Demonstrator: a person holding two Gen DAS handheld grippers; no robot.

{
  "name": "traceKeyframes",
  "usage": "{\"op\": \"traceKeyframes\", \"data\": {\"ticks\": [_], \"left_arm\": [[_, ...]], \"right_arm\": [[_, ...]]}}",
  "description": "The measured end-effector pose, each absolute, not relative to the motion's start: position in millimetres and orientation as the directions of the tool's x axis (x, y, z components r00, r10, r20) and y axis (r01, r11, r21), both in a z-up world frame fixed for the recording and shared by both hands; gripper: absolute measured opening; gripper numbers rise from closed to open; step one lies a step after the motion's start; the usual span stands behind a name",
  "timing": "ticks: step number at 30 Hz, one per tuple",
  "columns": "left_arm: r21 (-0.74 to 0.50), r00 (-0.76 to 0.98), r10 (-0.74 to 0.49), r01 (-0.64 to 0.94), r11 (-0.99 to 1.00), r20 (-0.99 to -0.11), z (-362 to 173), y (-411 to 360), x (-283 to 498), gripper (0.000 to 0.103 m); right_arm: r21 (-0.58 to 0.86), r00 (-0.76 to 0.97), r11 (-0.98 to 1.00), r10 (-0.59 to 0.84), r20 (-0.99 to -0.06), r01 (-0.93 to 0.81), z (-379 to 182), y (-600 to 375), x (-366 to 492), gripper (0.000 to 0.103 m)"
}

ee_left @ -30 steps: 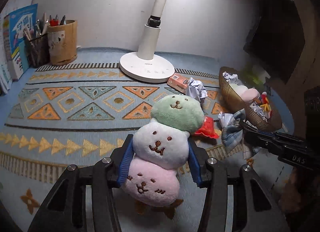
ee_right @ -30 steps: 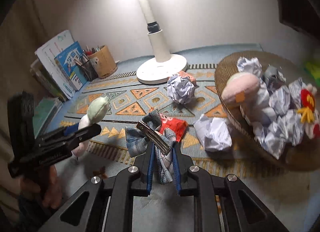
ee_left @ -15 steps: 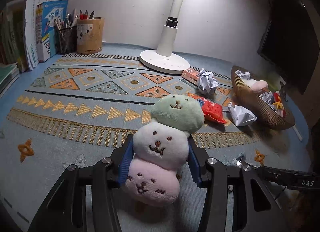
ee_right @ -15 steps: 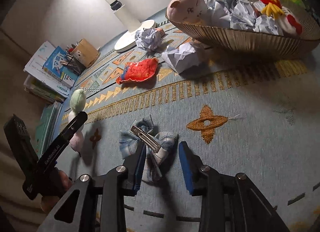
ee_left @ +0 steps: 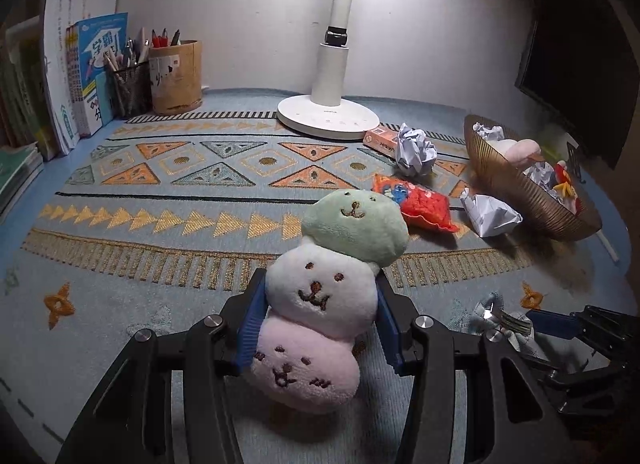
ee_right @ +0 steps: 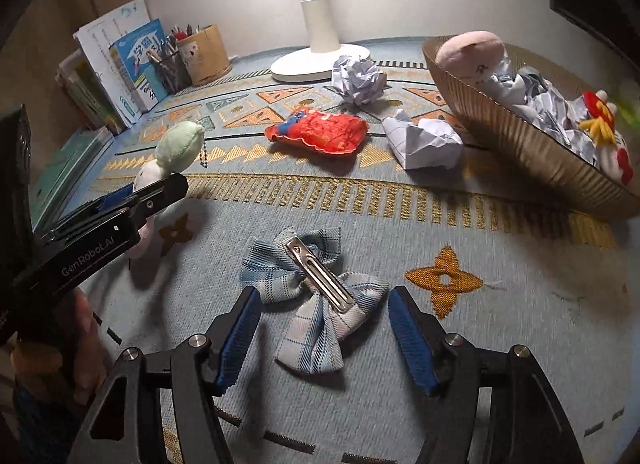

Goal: Organize objects
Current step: 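Grasp the stacked dango plush with the left tool while the right tool grasps the plaid bow, then carry the dango plush and plaid bow over the amber bowl and open both tools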

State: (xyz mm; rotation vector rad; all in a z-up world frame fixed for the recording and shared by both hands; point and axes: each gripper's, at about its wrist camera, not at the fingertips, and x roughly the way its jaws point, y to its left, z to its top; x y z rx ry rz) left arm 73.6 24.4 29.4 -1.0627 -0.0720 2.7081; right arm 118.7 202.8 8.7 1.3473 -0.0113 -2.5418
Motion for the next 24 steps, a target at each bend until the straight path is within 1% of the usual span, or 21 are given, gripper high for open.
{"op": "traceKeyframes", "data": {"ticks": [2,3,4,6,7,9,12,15,24], "left_arm": [[-0.12,-0.71,0.223,-0.193,-0.974,-0.668,28.7,25.5,73.6,0.047],[-0.111,-0.713,0.215,-0.19,-0.975,-0.667,28.7,26.5,73.9,0.047],[-0.099,-0.721,0.201,-0.182,-0.978,-0.664,28.9,27.5,74.8,0.047],[-0.072,-0.736,0.166,-0.157,-0.985,-0.656,29.5,28.7,76.9,0.047],[-0.07,-0.737,0.166,-0.159,-0.985,-0.655,29.4,29.4,77.1,0.047],[-0.054,-0.735,0.151,-0.154,-0.987,-0.661,28.5,31.4,76.5,0.047],[-0.025,-0.734,0.122,-0.142,-0.99,-0.668,27.7,34.9,76.1,0.047],[0.0,-0.739,0.106,-0.142,-0.99,-0.665,27.6,38.2,77.7,0.047],[0.04,-0.745,0.075,-0.135,-0.99,-0.662,27.6,43.2,80.1,0.047]], "right_arm": [[0.079,-0.552,-0.97,-0.196,-0.811,0.228,6.6,198.1,118.4,0.063],[0.051,-0.564,-0.973,-0.173,-0.807,0.226,5.5,195.4,119.6,0.054],[0.016,-0.576,-0.976,-0.142,-0.805,0.218,4.9,193.5,121.1,0.047],[0.002,-0.589,-0.976,-0.132,-0.797,0.216,5.1,194.4,123.0,0.039],[-0.001,-0.598,-0.976,-0.132,-0.79,0.216,5.0,195.9,124.7,0.027],[0.004,-0.613,-0.975,-0.142,-0.777,0.221,5.6,197.8,129.1,0.02],[0.059,-0.614,-0.975,-0.18,-0.769,0.212,6.5,204.4,133.2,0.018],[0.114,-0.614,-0.969,-0.227,-0.756,0.218,7.0,209.7,136.7,0.018],[0.156,-0.641,-0.966,-0.254,-0.724,0.206,6.5,221.7,144.5,0.018]]}}
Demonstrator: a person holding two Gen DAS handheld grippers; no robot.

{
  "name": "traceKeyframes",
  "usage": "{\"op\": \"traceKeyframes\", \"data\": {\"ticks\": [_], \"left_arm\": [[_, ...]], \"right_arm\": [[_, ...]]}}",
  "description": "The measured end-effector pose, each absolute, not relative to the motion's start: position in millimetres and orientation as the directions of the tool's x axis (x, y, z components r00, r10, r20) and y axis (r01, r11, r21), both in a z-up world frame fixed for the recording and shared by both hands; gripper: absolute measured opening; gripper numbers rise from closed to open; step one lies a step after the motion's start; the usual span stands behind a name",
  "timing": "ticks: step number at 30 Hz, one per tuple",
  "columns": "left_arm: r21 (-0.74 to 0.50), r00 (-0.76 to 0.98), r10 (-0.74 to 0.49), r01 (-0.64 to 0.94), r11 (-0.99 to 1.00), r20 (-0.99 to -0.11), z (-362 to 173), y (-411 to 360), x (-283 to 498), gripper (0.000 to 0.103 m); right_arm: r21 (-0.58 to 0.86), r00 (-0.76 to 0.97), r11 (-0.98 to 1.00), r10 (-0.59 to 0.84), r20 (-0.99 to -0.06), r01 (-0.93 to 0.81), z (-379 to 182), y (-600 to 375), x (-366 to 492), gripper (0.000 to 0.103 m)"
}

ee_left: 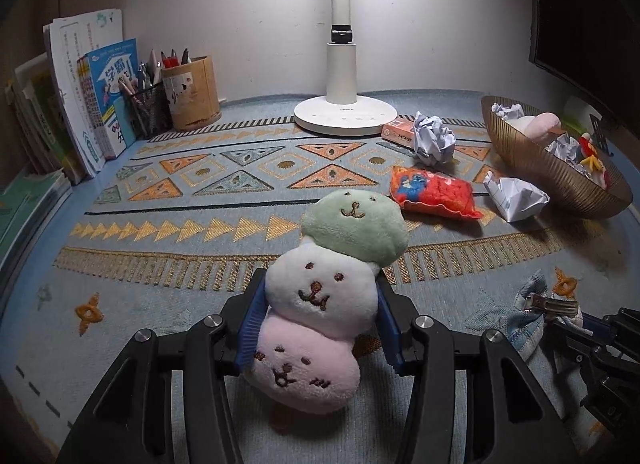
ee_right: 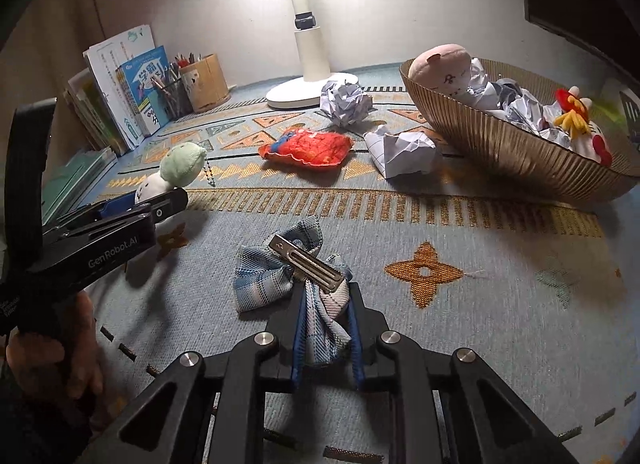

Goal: Organize objects
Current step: 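Carry the dango plush and plaid bow over the amber bowl and open both tools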

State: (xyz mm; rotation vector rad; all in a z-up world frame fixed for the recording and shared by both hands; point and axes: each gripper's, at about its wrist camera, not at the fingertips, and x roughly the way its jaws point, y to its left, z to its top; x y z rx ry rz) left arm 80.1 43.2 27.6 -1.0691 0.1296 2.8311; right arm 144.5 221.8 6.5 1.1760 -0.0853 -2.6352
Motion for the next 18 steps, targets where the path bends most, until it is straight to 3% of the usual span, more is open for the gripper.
{"op": "traceKeyframes", "data": {"ticks": [5,9,15,18], "left_arm": [[0.092,-0.783,0.023,-0.102,-0.991,-0.622,35.7,51.5,89.0,0.047],[-0.082,-0.795,0.171,-0.152,-0.985,-0.583,70.1,65.7,90.1,0.047],[-0.094,-0.806,0.336,-0.334,-0.938,-0.488,132.1,140.9,68.8,0.047],[-0.075,-0.793,0.387,-0.401,-0.913,-0.471,142.2,182.8,47.1,0.047]], "right_arm": [[0.225,-0.666,-0.954,-0.301,-0.682,0.2,27.4,242.7,149.9,0.018],[0.209,-0.738,-0.96,-0.279,-0.615,0.188,70.1,267.5,160.6,0.018],[0.18,-0.862,-0.982,-0.14,-0.487,0.057,140.9,321.4,157.2,0.018],[0.198,-0.866,-0.979,-0.056,-0.497,-0.051,155.1,353.7,129.7,0.018]]}}
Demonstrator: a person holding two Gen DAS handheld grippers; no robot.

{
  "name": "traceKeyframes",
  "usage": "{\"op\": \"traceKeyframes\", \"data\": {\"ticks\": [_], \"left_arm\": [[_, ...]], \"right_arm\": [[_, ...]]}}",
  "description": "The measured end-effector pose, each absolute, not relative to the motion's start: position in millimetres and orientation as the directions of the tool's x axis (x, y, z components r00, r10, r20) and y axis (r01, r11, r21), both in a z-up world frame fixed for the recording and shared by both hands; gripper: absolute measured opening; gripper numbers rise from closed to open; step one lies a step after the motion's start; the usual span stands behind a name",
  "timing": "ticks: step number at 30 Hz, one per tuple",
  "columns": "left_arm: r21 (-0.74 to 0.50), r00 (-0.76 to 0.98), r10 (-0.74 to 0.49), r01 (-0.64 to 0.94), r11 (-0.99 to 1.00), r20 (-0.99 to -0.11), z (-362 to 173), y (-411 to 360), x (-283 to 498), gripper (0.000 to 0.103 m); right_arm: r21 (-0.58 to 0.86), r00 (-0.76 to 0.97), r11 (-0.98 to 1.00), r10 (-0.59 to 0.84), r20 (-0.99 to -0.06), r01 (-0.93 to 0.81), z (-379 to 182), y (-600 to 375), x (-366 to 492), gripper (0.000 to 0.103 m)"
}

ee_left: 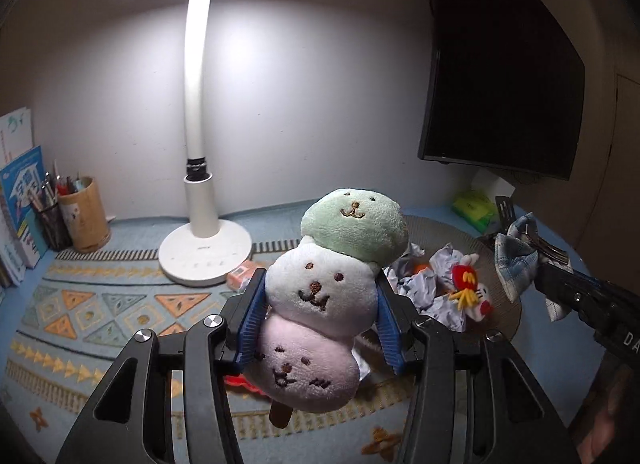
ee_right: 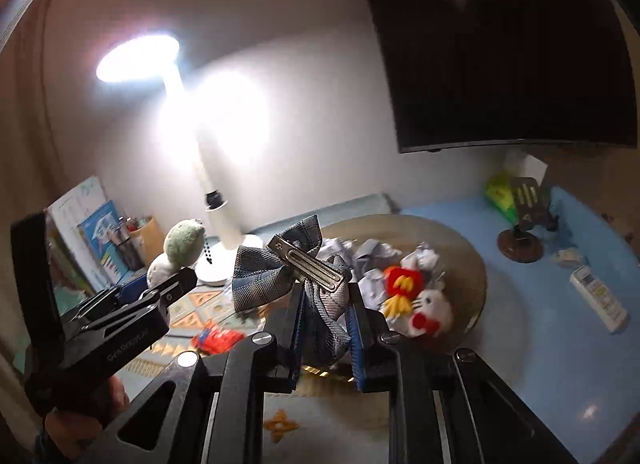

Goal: Organize objects
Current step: 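Carry the dango plush and plaid bow over the amber bowl and open both tools, then move both open tools back toward the red snack bag and paper ball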

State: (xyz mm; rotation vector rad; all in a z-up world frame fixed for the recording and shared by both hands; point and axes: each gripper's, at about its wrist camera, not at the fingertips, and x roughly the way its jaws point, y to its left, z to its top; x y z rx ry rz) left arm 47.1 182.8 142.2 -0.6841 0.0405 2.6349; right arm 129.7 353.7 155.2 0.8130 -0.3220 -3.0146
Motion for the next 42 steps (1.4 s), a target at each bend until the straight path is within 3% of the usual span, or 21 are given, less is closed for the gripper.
{"op": "traceKeyframes", "data": {"ticks": [4,5,6,7,8,11,15,21,23,24,28,32,35,42], "left_arm": [[-0.139,-0.738,0.465,-0.461,-0.877,-0.489,130.5,217.5,10.4,0.047],[-0.137,-0.728,0.475,-0.474,-0.87,-0.495,127.1,225.2,3.4,0.05],[-0.124,-0.712,0.481,-0.493,-0.861,-0.512,122.8,233.2,-3.8,0.06],[-0.107,-0.692,0.474,-0.504,-0.857,-0.544,118.2,239.9,-11.1,0.07],[-0.09,-0.686,0.461,-0.504,-0.859,-0.562,113.4,244.6,-14.9,0.083],[-0.086,-0.668,0.464,-0.517,-0.852,-0.582,103.0,244.8,-15.4,0.084],[-0.244,-0.558,0.588,-0.57,-0.784,-0.586,92.5,227.3,-11.3,0.084],[-0.343,-0.589,0.631,-0.534,-0.773,-0.506,100.8,163.1,27.4,0.084],[-0.351,-0.619,0.615,-0.506,-0.788,-0.489,97.7,132.4,41.1,0.09],[-0.344,-0.641,0.586,-0.475,-0.81,-0.495,93.3,117.8,45.9,0.092],[-0.361,-0.688,0.49,-0.339,-0.869,-0.535,65.6,65.1,50.0,0.092],[-0.383,-0.734,0.398,-0.201,-0.901,-0.551,40.2,26.5,43.5,0.092],[-0.492,-0.724,0.441,-0.161,-0.856,-0.531,33.5,6.9,36.1,0.092],[-0.566,-0.68,0.5,-0.149,-0.811,-0.537,23.3,-0.1,30.1,0.092]], "right_arm": [[0.268,-0.848,-0.956,-0.039,-0.529,-0.123,154.3,387.3,87.5,0.019],[0.271,-0.844,-0.954,-0.037,-0.535,-0.13,152.7,392.0,78.0,0.024],[0.264,-0.832,-0.955,-0.036,-0.554,-0.134,148.3,394.8,66.8,0.029],[0.252,-0.81,-0.959,-0.046,-0.585,-0.128,142.0,395.9,54.5,0.045],[0.242,-0.785,-0.963,-0.06,-0.617,-0.117,132.9,397.1,45.8,0.052],[0.246,-0.767,-0.957,-0.042,-0.64,-0.153,114.0,402.0,51.1,0.052],[0.285,-0.784,-0.947,-0.062,-0.617,-0.149,110.5,405.4,72.0,0.058],[0.265,-0.824,-0.964,-0.129,-0.552,-0.027,134.1,370.5,105.2,0.064],[0.26,-0.829,-0.964,-0.191,-0.525,0.058,137.4,350.7,113.7,0.082],[0.266,-0.829,-0.959,-0.23,-0.51,0.103,137.0,340.1,117.6,0.087],[0.297,-0.831,-0.933,-0.324,-0.452,0.202,133.4,306.7,111.2,0.088],[0.238,-0.858,-0.955,-0.266,-0.438,0.175,135.8,284.5,80.2,0.088],[0.197,-0.878,-0.973,-0.197,-0.436,0.12,128.8,279.7,58.5,0.088],[0.213,-0.864,-0.976,-0.146,-0.483,0.046,106.6,285.3,15.1,0.088]]}}
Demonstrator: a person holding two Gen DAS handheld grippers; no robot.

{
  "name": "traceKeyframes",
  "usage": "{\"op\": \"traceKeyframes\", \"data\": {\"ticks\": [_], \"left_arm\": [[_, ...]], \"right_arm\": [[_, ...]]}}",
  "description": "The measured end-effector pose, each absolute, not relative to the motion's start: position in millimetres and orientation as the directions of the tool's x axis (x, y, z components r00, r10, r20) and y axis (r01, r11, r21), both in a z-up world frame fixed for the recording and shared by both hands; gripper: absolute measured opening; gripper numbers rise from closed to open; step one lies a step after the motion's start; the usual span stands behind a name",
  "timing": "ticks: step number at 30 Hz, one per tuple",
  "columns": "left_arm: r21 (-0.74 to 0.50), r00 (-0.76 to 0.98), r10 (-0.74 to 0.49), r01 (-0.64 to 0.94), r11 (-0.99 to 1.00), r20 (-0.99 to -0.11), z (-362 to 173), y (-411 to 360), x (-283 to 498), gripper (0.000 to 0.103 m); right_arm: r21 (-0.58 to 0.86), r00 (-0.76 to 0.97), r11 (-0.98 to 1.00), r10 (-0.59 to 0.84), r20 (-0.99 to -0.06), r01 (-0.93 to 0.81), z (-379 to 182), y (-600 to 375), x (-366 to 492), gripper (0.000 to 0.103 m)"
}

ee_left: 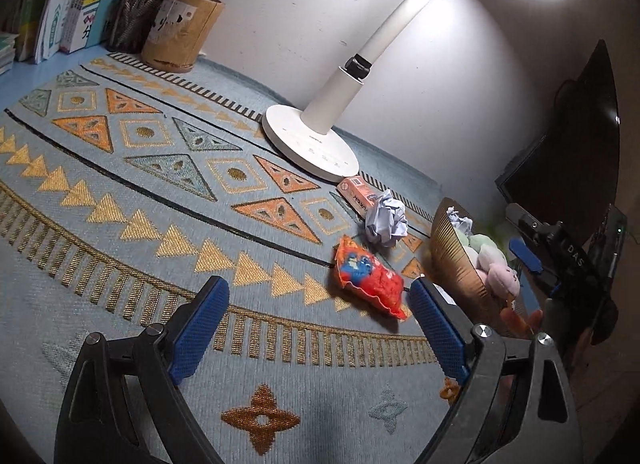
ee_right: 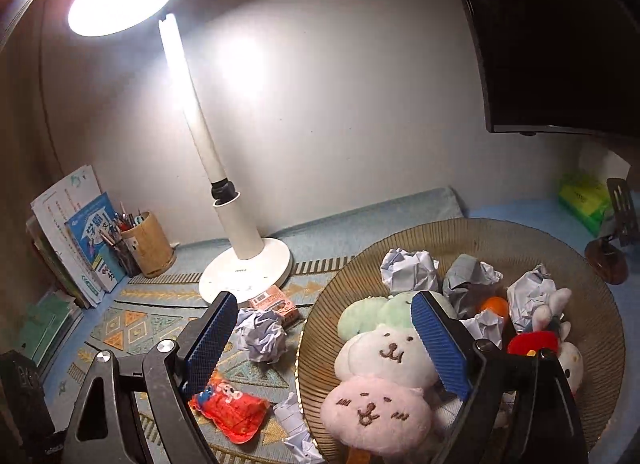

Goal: Organize objects
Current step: 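Move both open tools back toward the red snack bag and paper ball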

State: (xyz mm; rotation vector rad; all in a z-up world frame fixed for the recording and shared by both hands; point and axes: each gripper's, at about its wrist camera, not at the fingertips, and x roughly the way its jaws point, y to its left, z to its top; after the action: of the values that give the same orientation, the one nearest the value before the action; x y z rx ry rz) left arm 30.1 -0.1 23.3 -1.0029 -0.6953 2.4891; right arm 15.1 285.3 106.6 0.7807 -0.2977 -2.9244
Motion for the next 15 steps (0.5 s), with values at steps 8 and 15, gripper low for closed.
{"op": "traceKeyframes", "data": {"ticks": [8,15], "left_arm": [[-0.536,-0.685,0.495,-0.178,-0.825,-0.535,27.3,5.8,35.4,0.092],[-0.542,-0.678,0.489,-0.156,-0.826,-0.549,25.6,1.9,33.7,0.091]], "right_arm": [[0.312,-0.853,-0.95,-0.188,-0.487,0.031,92.6,318.6,2.6,0.088],[0.273,-0.881,-0.961,-0.163,-0.443,0.041,103.6,316.5,-3.5,0.088]]}}
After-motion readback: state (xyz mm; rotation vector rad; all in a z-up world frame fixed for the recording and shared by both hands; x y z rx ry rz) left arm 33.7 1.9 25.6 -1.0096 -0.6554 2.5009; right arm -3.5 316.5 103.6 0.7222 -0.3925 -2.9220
